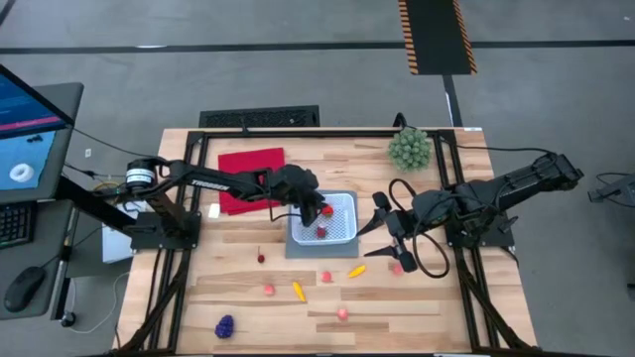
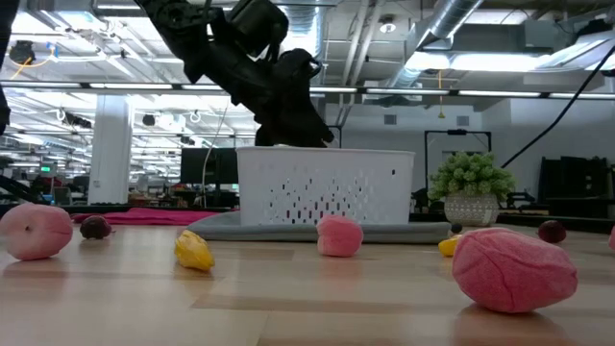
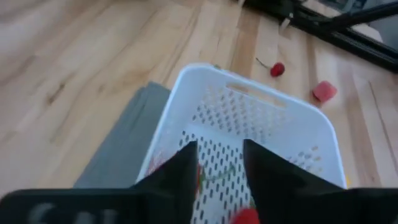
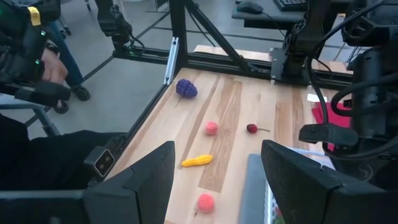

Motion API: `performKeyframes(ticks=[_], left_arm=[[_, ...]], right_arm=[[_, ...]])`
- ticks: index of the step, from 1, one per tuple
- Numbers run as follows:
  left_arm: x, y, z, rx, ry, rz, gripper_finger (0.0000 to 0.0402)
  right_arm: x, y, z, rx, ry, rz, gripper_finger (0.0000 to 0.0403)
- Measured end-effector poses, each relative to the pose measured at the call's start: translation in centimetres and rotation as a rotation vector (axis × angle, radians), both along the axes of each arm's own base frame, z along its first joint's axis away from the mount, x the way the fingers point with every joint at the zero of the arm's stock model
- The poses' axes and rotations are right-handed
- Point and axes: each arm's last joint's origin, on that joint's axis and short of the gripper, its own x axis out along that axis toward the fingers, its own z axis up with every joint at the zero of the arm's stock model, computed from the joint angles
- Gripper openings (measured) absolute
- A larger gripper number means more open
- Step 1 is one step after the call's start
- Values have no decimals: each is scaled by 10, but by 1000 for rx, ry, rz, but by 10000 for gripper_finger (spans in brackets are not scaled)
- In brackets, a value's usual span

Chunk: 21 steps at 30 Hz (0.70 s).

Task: Pick and placing Produce into tupperware
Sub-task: Put the top right peach into the white basket

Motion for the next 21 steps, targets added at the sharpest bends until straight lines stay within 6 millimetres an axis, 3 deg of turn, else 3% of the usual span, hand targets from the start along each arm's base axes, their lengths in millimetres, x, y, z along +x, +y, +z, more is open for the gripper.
performKeyframes(ticks=[4, 7, 14, 21], left_arm=[[-1, 1, 1, 40, 3, 8, 171], [-3, 0, 14, 71, -46, -24, 182], [-29, -10, 71, 127, -213, -71, 184], [-77, -40, 124, 214, -299, -116, 185]], right_arm=[[0, 0, 0, -13, -5, 3, 265], [1, -3, 1, -29, -20, 0, 265], [5, -12, 7, -23, -78, -35, 265], [-20, -19, 30, 15, -182, -47, 265]])
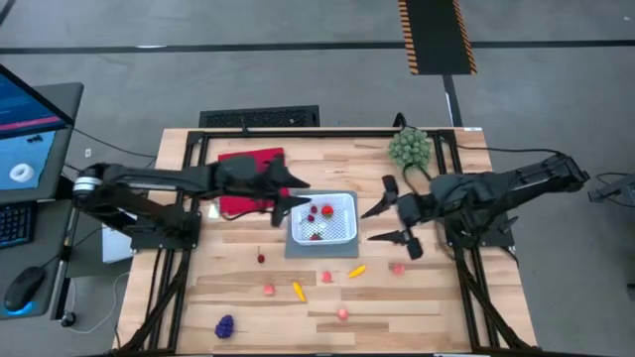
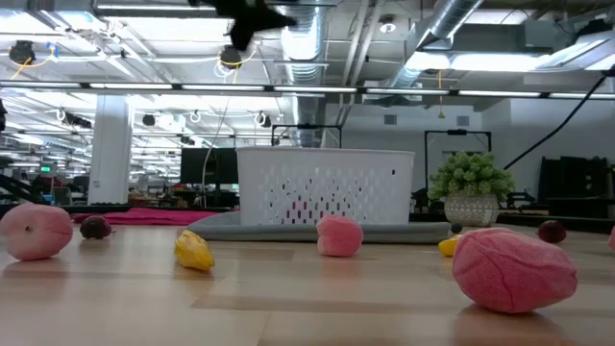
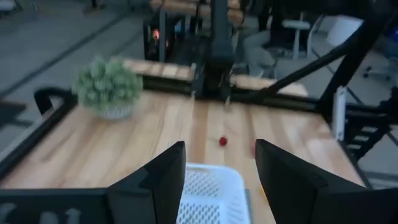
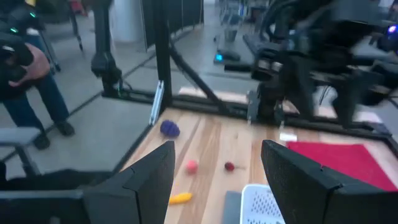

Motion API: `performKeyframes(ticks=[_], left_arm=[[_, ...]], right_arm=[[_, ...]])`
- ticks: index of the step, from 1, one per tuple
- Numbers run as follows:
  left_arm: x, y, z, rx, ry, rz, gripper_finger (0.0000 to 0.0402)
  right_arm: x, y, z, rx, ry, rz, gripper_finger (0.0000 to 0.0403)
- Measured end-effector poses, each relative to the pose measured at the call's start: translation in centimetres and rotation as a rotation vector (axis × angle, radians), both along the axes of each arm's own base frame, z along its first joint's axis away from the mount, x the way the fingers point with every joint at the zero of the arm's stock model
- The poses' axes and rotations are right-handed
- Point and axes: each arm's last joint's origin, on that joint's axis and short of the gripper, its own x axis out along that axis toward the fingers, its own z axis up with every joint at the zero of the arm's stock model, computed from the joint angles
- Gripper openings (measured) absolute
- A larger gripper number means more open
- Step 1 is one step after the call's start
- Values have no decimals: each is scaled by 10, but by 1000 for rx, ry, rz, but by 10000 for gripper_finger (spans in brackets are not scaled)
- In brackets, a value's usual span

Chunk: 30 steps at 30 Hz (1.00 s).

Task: Pick and placing Produce into tupperware
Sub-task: Put the top right peach into the white basket

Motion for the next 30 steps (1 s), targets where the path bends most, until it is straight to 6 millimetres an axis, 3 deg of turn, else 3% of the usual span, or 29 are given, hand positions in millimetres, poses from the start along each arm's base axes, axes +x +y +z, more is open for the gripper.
performKeyframes(ticks=[6, 10, 14, 19, 26, 30], left_arm=[[-44, -35, 26, 45, -32, -112, 185], [-71, -51, 25, 86, -89, -85, 185], [-96, -56, 10, 97, -108, -3, 185], [-116, -63, -15, 55, -180, -48, 185], [-129, -67, -57, -18, -200, -31, 185], [-131, -73, -71, -51, -241, -51, 185]], right_arm=[[-40, -12, 13, 78, 12, -55, 265], [-58, -16, 14, 72, 32, -176, 265], [-72, -17, 14, 81, 43, -234, 265], [-81, -16, 3, 82, 113, -301, 265], [-84, -8, -40, 119, 146, -324, 265], [-84, -3, -67, 176, 280, -346, 265]])
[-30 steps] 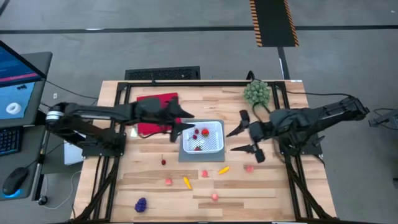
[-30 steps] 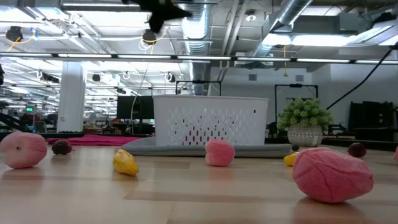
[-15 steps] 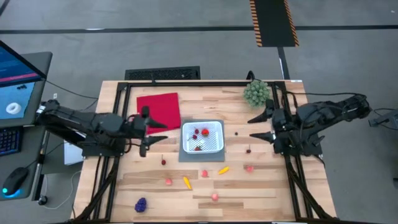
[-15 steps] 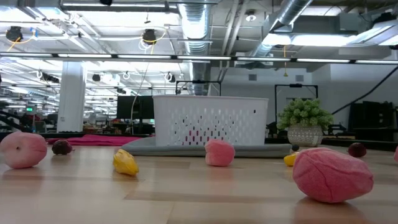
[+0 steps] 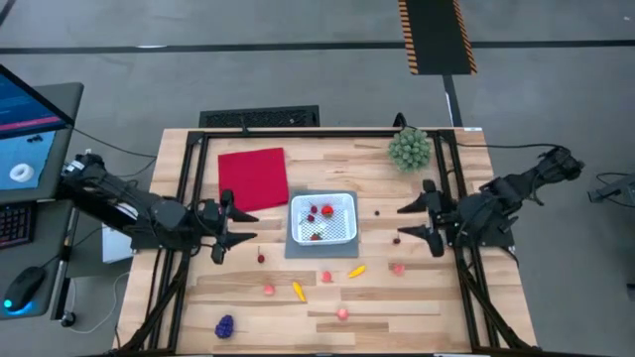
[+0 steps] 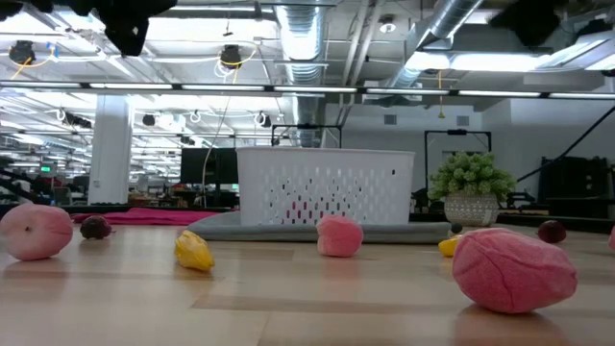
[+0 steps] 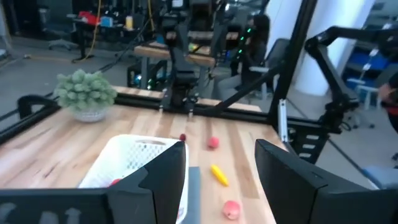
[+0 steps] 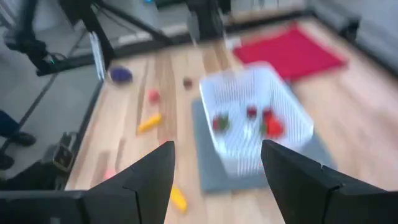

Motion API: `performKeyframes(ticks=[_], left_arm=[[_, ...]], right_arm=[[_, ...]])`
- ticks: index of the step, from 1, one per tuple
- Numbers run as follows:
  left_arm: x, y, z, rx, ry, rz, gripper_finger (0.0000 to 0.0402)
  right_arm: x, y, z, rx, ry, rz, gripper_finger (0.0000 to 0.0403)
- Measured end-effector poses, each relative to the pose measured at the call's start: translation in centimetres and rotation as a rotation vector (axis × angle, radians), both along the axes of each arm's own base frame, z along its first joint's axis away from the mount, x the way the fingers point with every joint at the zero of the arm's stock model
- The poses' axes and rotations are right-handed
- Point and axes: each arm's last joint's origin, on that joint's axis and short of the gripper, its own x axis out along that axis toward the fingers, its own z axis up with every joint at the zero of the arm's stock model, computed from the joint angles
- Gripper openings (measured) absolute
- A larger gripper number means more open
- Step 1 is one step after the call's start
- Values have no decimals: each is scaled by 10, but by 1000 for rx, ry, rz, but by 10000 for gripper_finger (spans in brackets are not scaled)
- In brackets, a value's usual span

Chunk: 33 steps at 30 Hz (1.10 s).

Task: Pick and placing Produce into tupperware
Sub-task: Put the top right peach into the white basket

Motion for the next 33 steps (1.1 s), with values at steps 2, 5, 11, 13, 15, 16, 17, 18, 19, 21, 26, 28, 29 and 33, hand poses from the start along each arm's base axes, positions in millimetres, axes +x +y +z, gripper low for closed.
performKeyframes(ticks=[2, 5, 11, 13, 15, 16, 17, 18, 19, 21, 26, 28, 29, 33], left_arm=[[-1, -2, -3, -2, -14, -8, 185], [-3, -5, -4, 5, -51, -7, 185], [-4, -6, -3, 33, -106, -14, 185], [-4, -6, -3, 42, -105, -13, 185], [-4, -6, -3, 42, -105, -14, 185], [-4, -6, -3, 43, -104, -14, 185], [-4, -6, -3, 44, -104, -14, 185], [-4, -6, -3, 44, -103, -15, 185], [-4, -6, -4, 47, -99, -17, 185], [-4, -6, -4, 50, -94, -17, 185], [-4, -6, -5, 53, -90, -18, 185], [-4, -6, -5, 54, -87, -18, 185], [-4, -6, -5, 54, -87, -18, 185], [-4, -6, -5, 54, -87, -18, 185]], right_arm=[[3, 3, -11, 35, 62, -26, 265], [7, 6, -27, 77, 198, -67, 265], [15, 12, -54, 106, 453, -153, 265], [18, 15, -61, 110, 517, -174, 265], [22, 18, -67, 147, 569, -188, 265], [24, 20, -70, 170, 599, -188, 265], [25, 22, -73, 184, 628, -190, 265], [26, 24, -76, 187, 652, -194, 265], [28, 27, -79, 182, 673, -193, 265], [31, 31, -85, 173, 705, -190, 265], [41, 47, -98, 219, 758, -136, 265], [42, 53, -104, 231, 794, -134, 265], [42, 55, -107, 231, 813, -136, 265], [44, 61, -117, 201, 853, -140, 265]])
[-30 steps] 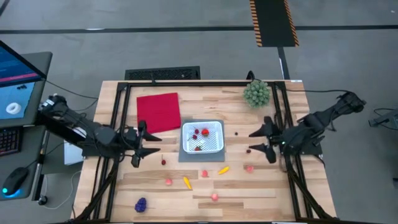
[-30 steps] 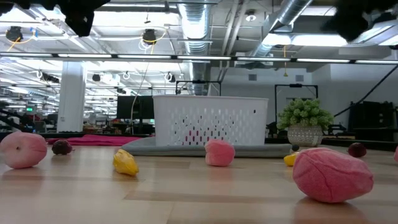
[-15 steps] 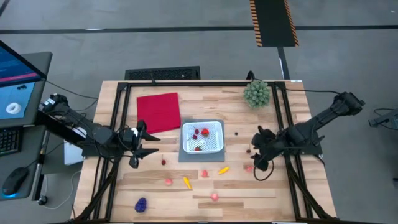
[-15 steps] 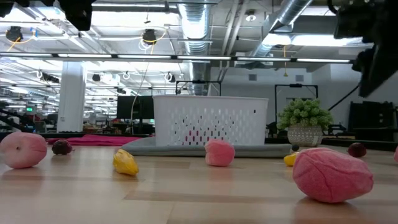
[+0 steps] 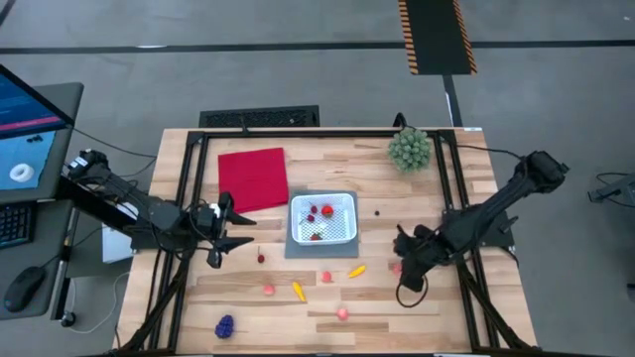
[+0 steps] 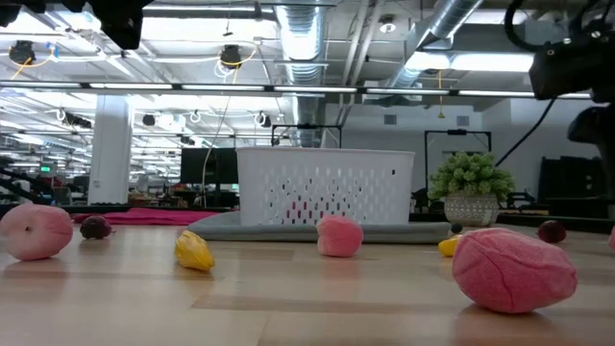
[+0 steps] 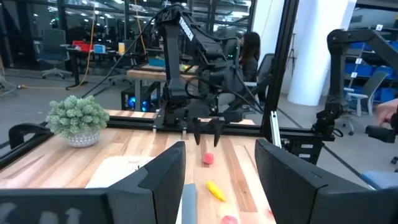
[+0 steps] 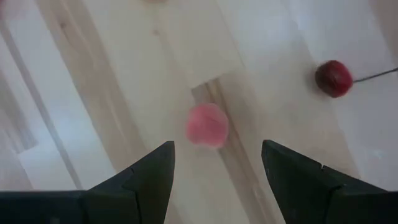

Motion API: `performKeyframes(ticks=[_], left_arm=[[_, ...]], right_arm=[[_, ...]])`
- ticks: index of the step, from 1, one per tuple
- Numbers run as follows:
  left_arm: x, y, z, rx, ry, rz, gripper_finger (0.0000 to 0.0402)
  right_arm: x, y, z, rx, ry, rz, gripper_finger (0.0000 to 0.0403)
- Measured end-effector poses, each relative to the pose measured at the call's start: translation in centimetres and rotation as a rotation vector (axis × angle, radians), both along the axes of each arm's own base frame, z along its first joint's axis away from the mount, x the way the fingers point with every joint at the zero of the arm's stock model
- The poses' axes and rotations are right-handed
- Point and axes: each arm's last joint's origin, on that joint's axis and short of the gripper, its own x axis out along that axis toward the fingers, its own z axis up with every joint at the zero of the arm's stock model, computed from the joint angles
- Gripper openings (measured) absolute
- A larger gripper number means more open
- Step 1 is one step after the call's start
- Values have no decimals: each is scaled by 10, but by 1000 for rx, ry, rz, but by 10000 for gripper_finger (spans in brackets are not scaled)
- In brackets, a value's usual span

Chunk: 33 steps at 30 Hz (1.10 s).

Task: Pick and placing Produce into tupperware
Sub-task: Put the top right peach into the white basket

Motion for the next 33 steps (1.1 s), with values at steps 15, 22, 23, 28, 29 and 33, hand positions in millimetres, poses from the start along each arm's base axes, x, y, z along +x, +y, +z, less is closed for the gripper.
performKeyframes(ticks=[15, 22, 23, 28, 29, 33], left_arm=[[0, 0, -1, 2, 6, -1, 185], [1, -1, -2, 1, 17, -3, 185], [2, -1, -3, 1, 19, -3, 185], [5, -3, -5, 10, 36, -2, 185], [5, -3, -6, 11, 38, -1, 185], [7, -4, -7, 12, 39, 0, 185]], right_arm=[[15, 11, -25, -29, 18, 43, 265], [17, 12, -35, -54, 53, 46, 258], [17, 12, -35, -58, 55, 53, 251], [19, 11, -34, -59, 43, 70, 173], [19, 11, -33, -56, 33, 77, 155], [20, 12, -25, -34, -20, 100, 107]])
